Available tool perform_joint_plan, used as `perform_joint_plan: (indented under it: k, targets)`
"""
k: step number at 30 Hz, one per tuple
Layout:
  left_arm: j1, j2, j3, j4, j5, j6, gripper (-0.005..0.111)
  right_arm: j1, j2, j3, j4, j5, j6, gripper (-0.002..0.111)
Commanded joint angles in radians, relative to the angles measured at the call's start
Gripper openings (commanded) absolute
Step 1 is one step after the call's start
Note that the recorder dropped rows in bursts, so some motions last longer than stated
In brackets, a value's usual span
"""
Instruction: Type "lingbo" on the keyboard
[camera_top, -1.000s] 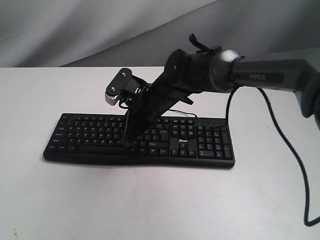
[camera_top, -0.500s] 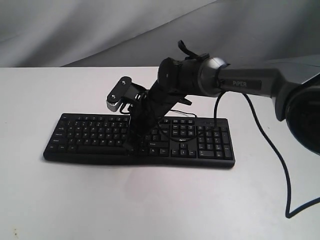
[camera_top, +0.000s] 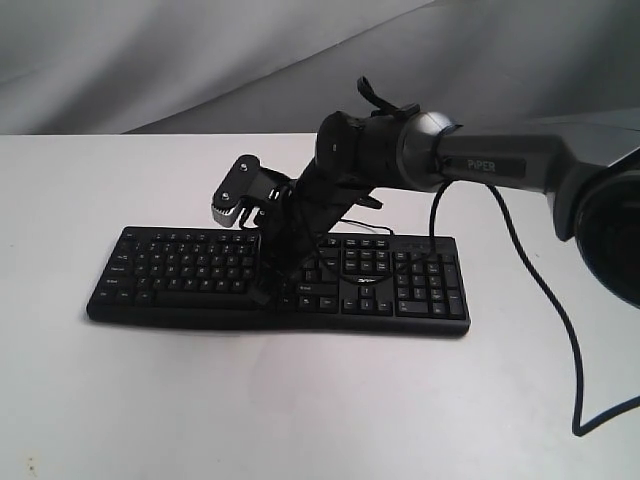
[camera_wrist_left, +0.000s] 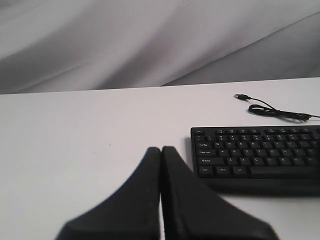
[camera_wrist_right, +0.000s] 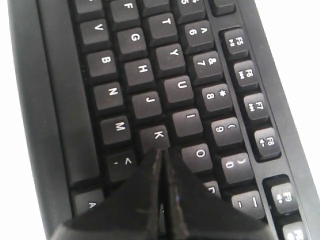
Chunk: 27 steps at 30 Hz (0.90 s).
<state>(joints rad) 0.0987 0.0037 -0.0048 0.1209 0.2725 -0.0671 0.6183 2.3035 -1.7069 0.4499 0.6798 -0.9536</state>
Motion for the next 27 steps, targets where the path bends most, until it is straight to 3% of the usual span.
perform_joint_plan:
  k: [1, 17, 27]
  targets:
    - [0.001, -0.004, 0.005, -0.004, -0.007, -0.002, 0.001, 0.000, -0.008, -0.005, 0.011, 0.004, -0.010, 0.000]
    - [0.001, -0.004, 0.005, -0.004, -0.007, -0.002, 0.001, 0.010, -0.030, -0.005, 0.009, -0.048, -0.014, 0.000]
    - [0.001, -0.004, 0.005, -0.004, -0.007, -0.002, 0.001, 0.021, 0.020, -0.121, 0.037, -0.034, -0.018, 0.000]
